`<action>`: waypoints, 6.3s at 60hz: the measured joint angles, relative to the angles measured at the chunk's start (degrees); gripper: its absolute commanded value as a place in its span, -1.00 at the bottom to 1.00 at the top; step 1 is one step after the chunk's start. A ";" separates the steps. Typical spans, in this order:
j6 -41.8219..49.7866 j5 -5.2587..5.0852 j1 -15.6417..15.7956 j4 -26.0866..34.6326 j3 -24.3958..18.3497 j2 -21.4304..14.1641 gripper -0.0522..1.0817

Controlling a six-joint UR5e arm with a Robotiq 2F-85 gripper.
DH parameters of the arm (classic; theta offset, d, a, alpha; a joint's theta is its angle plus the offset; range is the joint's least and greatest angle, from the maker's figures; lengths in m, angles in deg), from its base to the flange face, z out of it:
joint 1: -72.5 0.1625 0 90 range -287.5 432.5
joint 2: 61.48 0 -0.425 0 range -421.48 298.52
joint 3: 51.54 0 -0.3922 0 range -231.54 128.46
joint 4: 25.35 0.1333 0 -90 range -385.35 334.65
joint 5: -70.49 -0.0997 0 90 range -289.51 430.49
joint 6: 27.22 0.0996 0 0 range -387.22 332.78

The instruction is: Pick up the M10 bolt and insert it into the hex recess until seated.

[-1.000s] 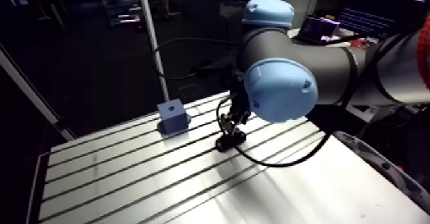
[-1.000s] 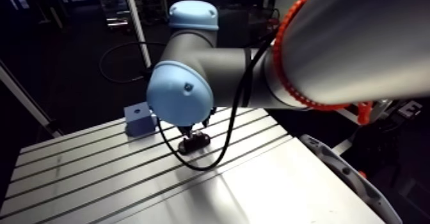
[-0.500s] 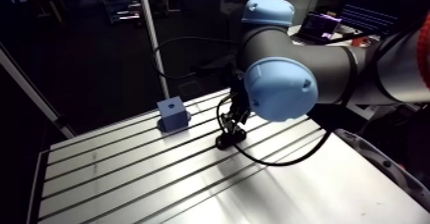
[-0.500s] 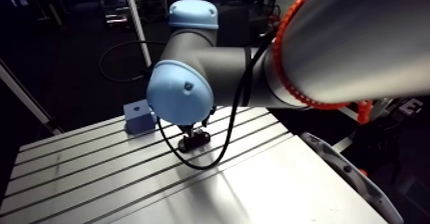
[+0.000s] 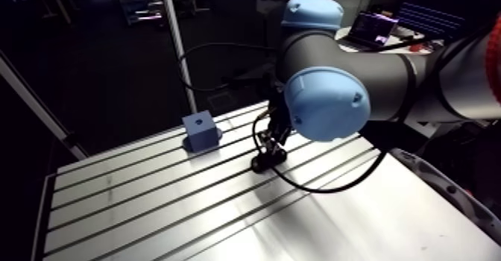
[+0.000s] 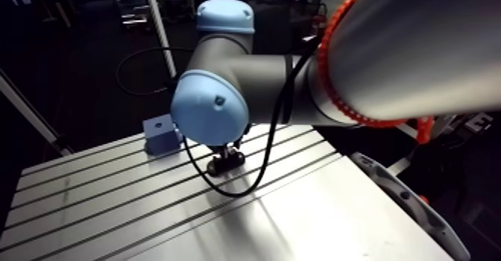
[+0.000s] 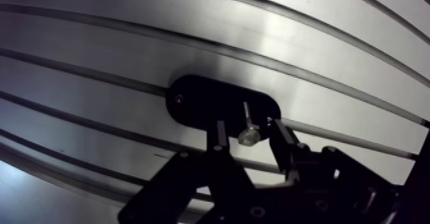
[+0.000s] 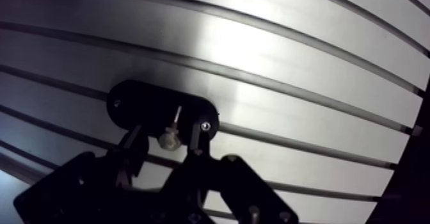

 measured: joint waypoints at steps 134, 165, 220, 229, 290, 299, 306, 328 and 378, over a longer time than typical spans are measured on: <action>0.89 -0.13 0.08 -0.01 -0.01 0.16 0.36; 1.05 -0.49 0.14 0.14 -1.08 -0.76 0.43; 5.36 0.12 4.79 26.47 -15.98 -7.30 0.46; 5.63 1.65 7.09 32.59 -20.72 -6.54 0.47; 13.80 5.42 17.70 41.12 -40.45 10.27 0.50; 14.27 5.42 18.45 41.15 -41.49 11.41 0.50; 14.20 5.48 18.94 41.13 -42.03 12.03 0.50; 7.30 5.60 20.05 40.89 -43.74 13.80 0.49; -3.43 5.21 20.23 40.88 -46.42 17.13 0.49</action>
